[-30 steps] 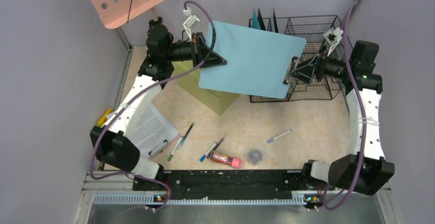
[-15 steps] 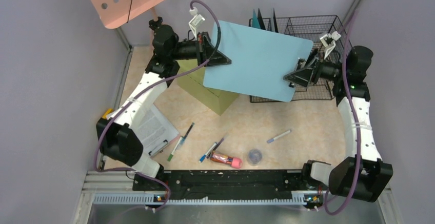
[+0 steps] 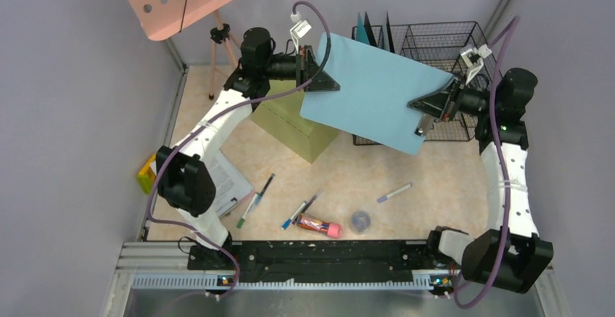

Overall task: Organize the desk
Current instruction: Move the storage box to the center of the board.

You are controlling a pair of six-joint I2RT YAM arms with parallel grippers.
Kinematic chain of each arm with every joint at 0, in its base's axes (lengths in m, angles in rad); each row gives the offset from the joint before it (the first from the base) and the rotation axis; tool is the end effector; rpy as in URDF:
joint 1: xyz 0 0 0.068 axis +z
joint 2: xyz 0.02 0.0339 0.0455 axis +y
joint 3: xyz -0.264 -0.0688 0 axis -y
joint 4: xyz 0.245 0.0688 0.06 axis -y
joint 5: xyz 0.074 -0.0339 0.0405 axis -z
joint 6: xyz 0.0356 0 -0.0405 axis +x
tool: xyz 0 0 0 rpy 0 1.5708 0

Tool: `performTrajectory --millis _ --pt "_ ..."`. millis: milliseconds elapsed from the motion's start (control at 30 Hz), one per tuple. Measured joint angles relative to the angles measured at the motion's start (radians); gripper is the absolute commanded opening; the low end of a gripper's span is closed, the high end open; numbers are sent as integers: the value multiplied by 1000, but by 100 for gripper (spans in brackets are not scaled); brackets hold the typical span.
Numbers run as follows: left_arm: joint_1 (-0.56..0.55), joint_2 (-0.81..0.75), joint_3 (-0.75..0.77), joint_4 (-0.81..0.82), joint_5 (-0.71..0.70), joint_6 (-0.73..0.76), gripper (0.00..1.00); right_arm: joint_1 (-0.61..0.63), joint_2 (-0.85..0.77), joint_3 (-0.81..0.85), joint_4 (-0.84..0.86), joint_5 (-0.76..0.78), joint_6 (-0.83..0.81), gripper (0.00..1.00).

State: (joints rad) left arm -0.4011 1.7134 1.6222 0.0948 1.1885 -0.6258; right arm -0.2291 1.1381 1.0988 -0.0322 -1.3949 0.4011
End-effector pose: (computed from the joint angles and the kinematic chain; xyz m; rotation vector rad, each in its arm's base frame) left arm 0.3501 -0.1843 0.4126 0.8647 1.6466 -1.6648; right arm 0.2383 -0.0196 0.3978 -0.5910 1.6322 1.2521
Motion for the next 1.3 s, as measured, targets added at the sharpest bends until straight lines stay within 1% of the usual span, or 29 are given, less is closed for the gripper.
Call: performTrajectory --millis 33,100,167,200,400,533,567,600,733,833,1000,1067,1167,1300 --pt "-3 5 8 -6 -5 6 39 -14 -5 0 -13 1 -2 0" --pt "-5 14 30 -23 -32 23 72 -46 -16 0 -33 -5 -7 0" --pt "3 16 54 -56 -70 44 93 -100 -27 0 -51 -11 -6 0" --pt "8 16 64 -73 -87 64 98 -128 -30 0 -58 -11 -3 0" --pt "45 26 174 -238 -272 173 99 -344 -31 -12 -48 -46 70 0" --pt "37 69 255 -337 -452 246 96 -472 -32 -43 -51 -105 89 0" --pt "29 92 282 -367 -505 263 94 -481 -32 -46 -67 -114 80 0" --pt "19 121 313 -396 -556 277 93 -524 -32 -46 -91 -121 64 0" --pt "-25 254 446 -488 -731 309 90 -618 -32 -39 -282 -137 -61 0" --pt "-66 338 510 -531 -851 325 90 -658 -32 -39 -361 -143 -103 0" --pt "-147 406 531 -566 -1005 336 90 -682 -47 -39 -454 -145 -154 0" --pt "-170 431 559 -570 -1032 335 90 -683 -64 -39 -481 -143 -174 0" --pt "-182 471 615 -563 -1061 333 86 -683 -96 -28 -514 -143 -191 0" --pt "-180 510 658 -539 -1120 333 82 -677 -110 57 -554 -144 -205 0"
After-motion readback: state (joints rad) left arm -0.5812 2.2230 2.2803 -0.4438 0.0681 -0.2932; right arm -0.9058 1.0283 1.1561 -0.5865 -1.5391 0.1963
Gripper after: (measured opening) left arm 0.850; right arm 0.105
